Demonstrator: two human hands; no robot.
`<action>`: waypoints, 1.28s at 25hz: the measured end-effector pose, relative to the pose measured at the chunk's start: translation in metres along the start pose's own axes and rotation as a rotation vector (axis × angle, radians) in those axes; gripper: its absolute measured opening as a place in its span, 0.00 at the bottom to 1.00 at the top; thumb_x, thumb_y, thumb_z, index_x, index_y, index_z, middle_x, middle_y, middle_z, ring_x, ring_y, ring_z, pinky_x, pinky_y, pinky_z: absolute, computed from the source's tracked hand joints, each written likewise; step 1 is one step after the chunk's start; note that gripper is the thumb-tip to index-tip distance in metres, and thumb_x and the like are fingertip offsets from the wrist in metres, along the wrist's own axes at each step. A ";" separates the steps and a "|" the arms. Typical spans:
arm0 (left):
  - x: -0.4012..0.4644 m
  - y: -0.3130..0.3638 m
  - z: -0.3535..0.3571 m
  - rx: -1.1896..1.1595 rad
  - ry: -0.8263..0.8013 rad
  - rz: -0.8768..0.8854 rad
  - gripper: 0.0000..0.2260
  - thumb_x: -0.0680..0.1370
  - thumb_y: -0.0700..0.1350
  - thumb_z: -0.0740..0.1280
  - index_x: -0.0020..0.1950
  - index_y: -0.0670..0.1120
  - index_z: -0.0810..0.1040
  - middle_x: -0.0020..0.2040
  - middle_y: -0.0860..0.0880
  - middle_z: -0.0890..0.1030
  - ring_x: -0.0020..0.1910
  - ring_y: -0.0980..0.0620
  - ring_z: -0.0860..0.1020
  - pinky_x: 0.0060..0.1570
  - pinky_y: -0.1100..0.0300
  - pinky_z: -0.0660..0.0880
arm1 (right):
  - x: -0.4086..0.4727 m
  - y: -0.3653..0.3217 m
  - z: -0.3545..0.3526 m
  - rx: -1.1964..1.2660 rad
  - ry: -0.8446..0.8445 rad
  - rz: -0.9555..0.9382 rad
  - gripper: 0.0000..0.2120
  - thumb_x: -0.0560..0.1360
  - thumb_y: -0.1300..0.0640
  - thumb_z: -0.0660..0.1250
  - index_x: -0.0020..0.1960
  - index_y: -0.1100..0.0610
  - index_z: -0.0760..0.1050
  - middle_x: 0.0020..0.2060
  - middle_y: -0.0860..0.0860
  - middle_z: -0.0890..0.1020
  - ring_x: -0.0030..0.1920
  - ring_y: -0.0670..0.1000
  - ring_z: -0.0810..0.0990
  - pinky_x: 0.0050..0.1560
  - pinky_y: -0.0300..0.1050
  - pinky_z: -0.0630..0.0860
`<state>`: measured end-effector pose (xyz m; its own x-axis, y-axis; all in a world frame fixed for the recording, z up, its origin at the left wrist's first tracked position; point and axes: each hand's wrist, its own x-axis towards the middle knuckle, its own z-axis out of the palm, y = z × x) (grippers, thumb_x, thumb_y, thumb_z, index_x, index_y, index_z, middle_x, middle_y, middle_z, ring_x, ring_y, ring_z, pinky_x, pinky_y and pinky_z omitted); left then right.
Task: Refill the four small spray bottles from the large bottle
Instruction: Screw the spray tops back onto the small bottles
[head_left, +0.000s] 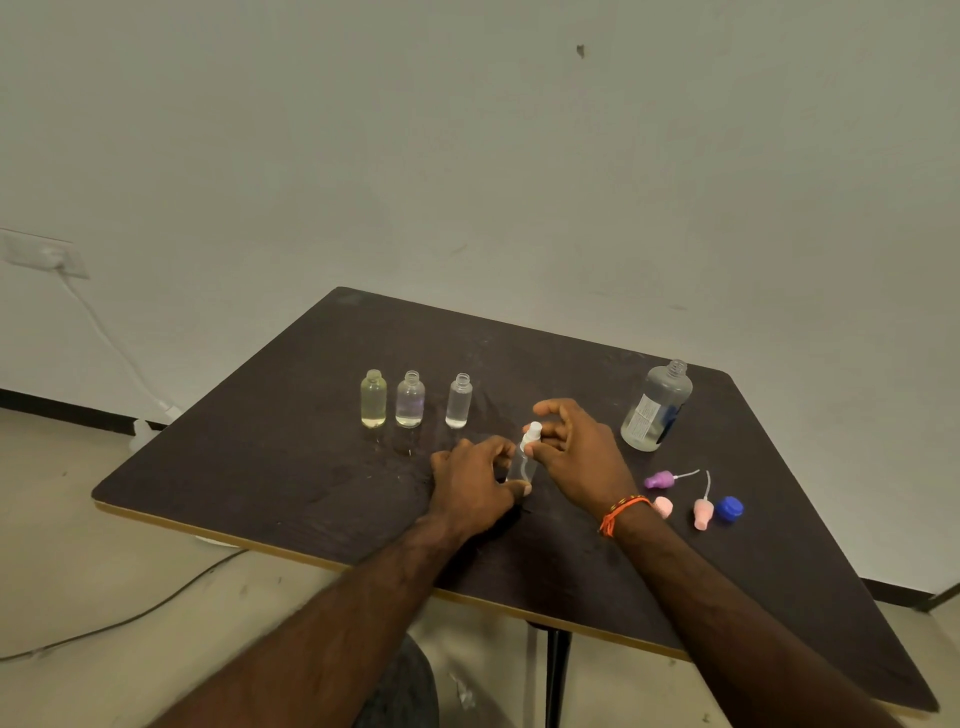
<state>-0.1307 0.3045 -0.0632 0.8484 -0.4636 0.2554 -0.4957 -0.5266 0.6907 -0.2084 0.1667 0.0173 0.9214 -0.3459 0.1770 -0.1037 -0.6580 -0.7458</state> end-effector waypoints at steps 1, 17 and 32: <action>0.000 0.000 0.001 -0.004 -0.001 0.002 0.19 0.71 0.61 0.76 0.59 0.58 0.79 0.48 0.62 0.83 0.55 0.59 0.79 0.63 0.51 0.66 | -0.001 0.002 0.003 -0.008 0.039 0.000 0.20 0.74 0.58 0.75 0.62 0.49 0.73 0.54 0.49 0.85 0.50 0.42 0.84 0.52 0.37 0.80; 0.077 0.037 0.015 0.186 -0.062 0.059 0.08 0.75 0.54 0.71 0.49 0.54 0.76 0.45 0.53 0.82 0.54 0.46 0.79 0.50 0.50 0.67 | 0.055 0.031 -0.004 0.024 0.187 0.069 0.33 0.71 0.60 0.75 0.72 0.50 0.67 0.49 0.47 0.81 0.52 0.49 0.82 0.57 0.47 0.79; 0.105 0.050 0.008 0.313 -0.129 0.031 0.30 0.76 0.51 0.71 0.78 0.53 0.67 0.66 0.48 0.80 0.71 0.44 0.71 0.66 0.46 0.63 | 0.086 0.058 0.006 -0.065 0.184 0.094 0.42 0.71 0.59 0.76 0.78 0.51 0.57 0.70 0.54 0.76 0.66 0.55 0.77 0.66 0.55 0.75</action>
<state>-0.0679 0.2242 -0.0075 0.8117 -0.5583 0.1717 -0.5706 -0.6950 0.4375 -0.1331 0.1025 -0.0146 0.8233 -0.5200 0.2274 -0.2151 -0.6567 -0.7229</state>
